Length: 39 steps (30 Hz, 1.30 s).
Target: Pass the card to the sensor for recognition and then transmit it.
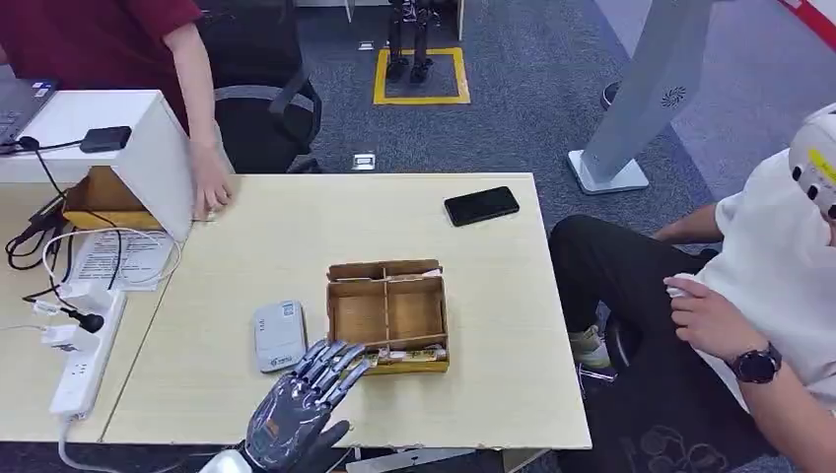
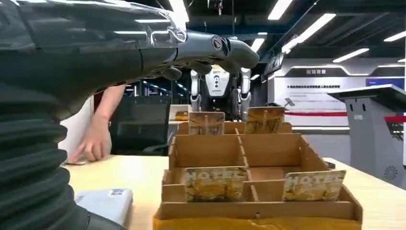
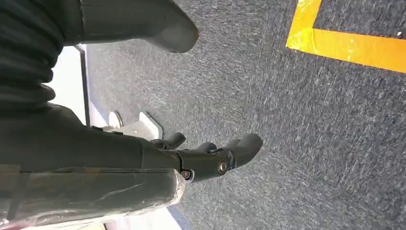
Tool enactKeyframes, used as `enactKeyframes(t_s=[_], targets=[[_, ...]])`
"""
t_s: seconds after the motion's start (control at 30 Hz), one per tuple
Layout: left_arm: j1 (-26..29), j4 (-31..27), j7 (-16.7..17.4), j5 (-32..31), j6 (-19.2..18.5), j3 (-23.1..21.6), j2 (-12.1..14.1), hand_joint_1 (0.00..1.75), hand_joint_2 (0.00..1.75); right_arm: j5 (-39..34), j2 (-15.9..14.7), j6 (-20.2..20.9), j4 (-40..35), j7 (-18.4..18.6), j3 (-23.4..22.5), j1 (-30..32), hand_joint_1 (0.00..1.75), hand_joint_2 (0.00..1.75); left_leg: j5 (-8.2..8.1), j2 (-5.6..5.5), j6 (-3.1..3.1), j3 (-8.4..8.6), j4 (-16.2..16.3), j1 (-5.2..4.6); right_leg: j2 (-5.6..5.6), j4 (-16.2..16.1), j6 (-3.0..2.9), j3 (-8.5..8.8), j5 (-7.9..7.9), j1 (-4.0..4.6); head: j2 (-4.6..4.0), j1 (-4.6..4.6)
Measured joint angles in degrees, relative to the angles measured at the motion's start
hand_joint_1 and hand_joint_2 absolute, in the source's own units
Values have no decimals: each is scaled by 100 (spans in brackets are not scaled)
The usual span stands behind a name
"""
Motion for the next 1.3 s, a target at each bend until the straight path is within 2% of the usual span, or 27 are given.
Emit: enactKeyframes(t_s=[0.27, 0.4, 0.53, 1.0, 1.3], targets=[[-634, 546, 114, -48, -98, -286, -510, 0, 175, 111, 0, 0, 0, -33, 2, -41, 0, 175, 2, -4, -2, -1, 1, -1, -5, 0, -1, 3, 2, -1, 0, -4], [-859, 734, 151, 24, -197, -345, -658, 0, 175, 129, 4, -2, 0, -37, 4, -42, 0, 175, 8, -5, 2, -1, 2, 0, -5, 0, -1, 1, 3, 0, 0, -7], [-1119, 942, 345, 37, -389, -380, -785, 0, 175, 155, 7, 0, 0, -42, 11, -62, 0, 175, 8, -4, 2, -1, 1, 0, -4, 0, -2, 2, 3, 0, 0, -2], [-1266, 1593, 616, 28, -461, -380, -897, 0, 175, 212, 37, -46, 0, -55, 39, -62, 0, 175, 8, -4, 2, -2, 1, 0, -3, 1, -2, 0, 3, 0, 0, -4], [-1274, 1726, 636, 20, -439, -352, -897, 0, 175, 227, 50, -59, 0, -61, 42, -61, 0, 175, 8, -4, 2, -2, 1, 0, -3, 1, -2, 1, 3, 0, 0, -2]])
